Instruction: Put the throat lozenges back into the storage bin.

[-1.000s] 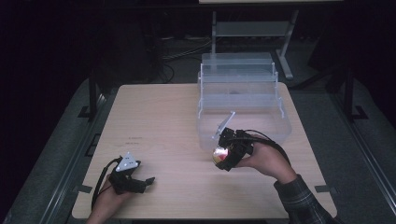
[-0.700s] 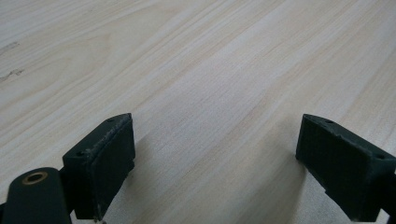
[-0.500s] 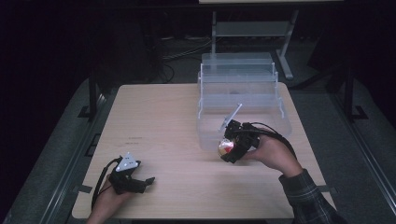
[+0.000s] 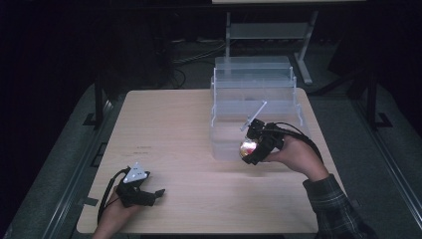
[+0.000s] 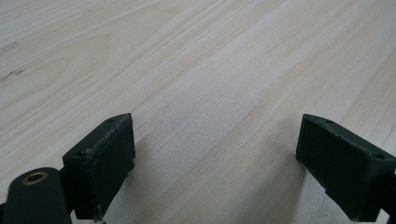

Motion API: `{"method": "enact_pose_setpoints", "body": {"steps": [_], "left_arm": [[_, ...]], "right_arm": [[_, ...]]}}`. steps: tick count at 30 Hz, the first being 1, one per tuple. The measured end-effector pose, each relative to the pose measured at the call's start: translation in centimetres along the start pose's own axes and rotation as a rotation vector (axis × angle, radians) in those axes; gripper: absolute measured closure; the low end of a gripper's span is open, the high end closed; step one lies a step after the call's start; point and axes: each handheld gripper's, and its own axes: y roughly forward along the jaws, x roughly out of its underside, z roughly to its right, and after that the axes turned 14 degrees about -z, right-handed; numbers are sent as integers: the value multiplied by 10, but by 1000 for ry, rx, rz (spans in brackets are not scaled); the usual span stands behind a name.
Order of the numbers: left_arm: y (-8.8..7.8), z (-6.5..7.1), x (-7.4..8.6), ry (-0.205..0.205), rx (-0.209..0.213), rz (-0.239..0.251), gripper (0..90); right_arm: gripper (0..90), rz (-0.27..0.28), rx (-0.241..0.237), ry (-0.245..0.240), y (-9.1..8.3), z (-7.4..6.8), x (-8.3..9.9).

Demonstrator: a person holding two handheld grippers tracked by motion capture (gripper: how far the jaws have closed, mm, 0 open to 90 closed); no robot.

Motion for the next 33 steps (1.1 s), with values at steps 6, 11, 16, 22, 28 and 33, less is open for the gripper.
{"method": "enact_pose_setpoints", "body": {"steps": [6,11,16,22,28,33], "left_arm": [[0,0,0,0,0,0,109],[0,0,0,0,0,0,108],[0,0,0,0,0,0,109],[0,0,0,0,0,0,109],[0,0,0,0,0,0,109],[0,0,0,0,0,0,109]], "right_arm": [[196,3,7,33,-2,12,4],[196,-3,19,67,-3,23,7],[196,1,27,97,-5,33,11],[196,4,37,132,-6,46,15],[196,1,43,172,-4,59,20],[196,0,52,205,-3,70,25]]}}
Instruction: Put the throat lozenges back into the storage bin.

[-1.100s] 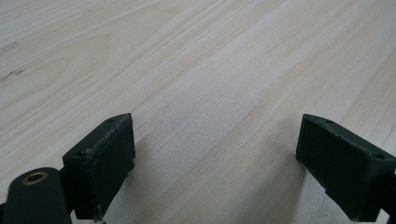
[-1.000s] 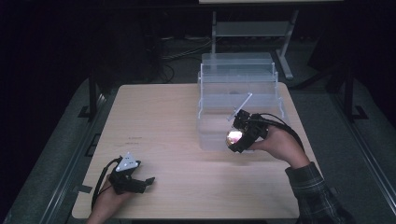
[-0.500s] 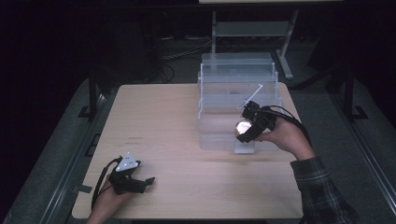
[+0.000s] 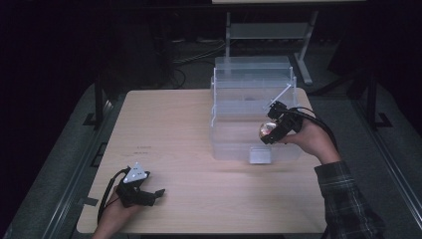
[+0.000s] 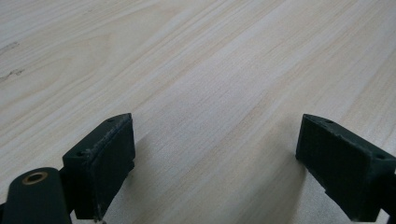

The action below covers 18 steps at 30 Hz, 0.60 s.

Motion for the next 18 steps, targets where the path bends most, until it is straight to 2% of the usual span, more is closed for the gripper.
{"method": "enact_pose_setpoints", "body": {"steps": [18], "left_arm": [[0,0,0,1,1,-2,109]], "right_arm": [[196,-19,41,111,7,39,17]]}}
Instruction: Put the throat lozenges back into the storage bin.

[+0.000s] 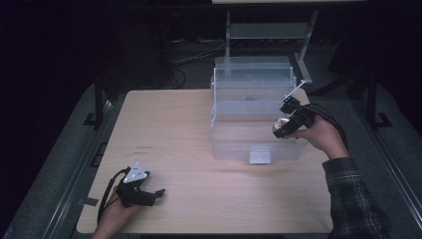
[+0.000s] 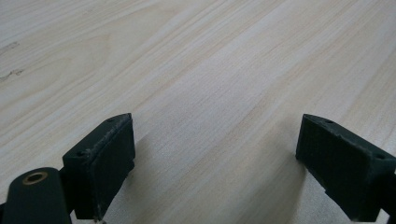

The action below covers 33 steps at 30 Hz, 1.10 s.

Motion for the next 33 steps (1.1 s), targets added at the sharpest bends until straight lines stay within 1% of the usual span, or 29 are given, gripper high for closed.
{"method": "enact_pose_setpoints", "body": {"steps": [6,12,19,24,28,33], "left_arm": [[0,0,0,1,0,0,109],[0,0,0,0,0,0,109],[0,0,0,0,0,0,109],[0,0,0,0,0,0,109],[0,0,0,0,0,0,109],[0,0,0,0,0,0,109]], "right_arm": [[196,-10,12,34,5,10,3],[196,-27,24,63,9,17,6],[196,-36,30,80,10,23,9],[195,-43,23,88,12,26,12],[196,-51,21,106,14,29,15],[195,-53,18,111,15,31,17]]}}
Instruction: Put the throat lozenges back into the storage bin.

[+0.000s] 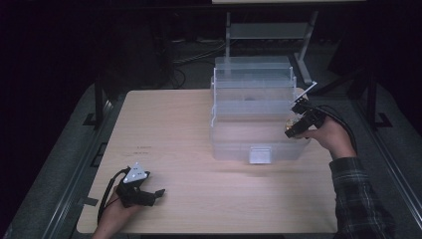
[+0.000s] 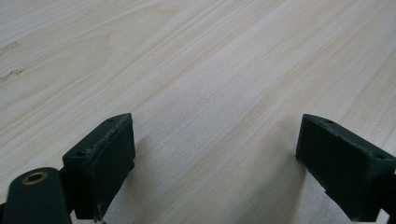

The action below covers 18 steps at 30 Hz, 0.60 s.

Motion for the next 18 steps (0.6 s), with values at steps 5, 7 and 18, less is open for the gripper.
{"method": "enact_pose_setpoints", "body": {"steps": [5,7,18], "left_arm": [[0,0,0,0,0,0,109],[0,0,0,0,0,0,109],[0,0,0,0,0,0,109]], "right_arm": [[194,0,-7,-1,1,0,0],[193,-6,-12,-2,2,0,0],[180,-3,-17,-5,0,-1,1]]}}
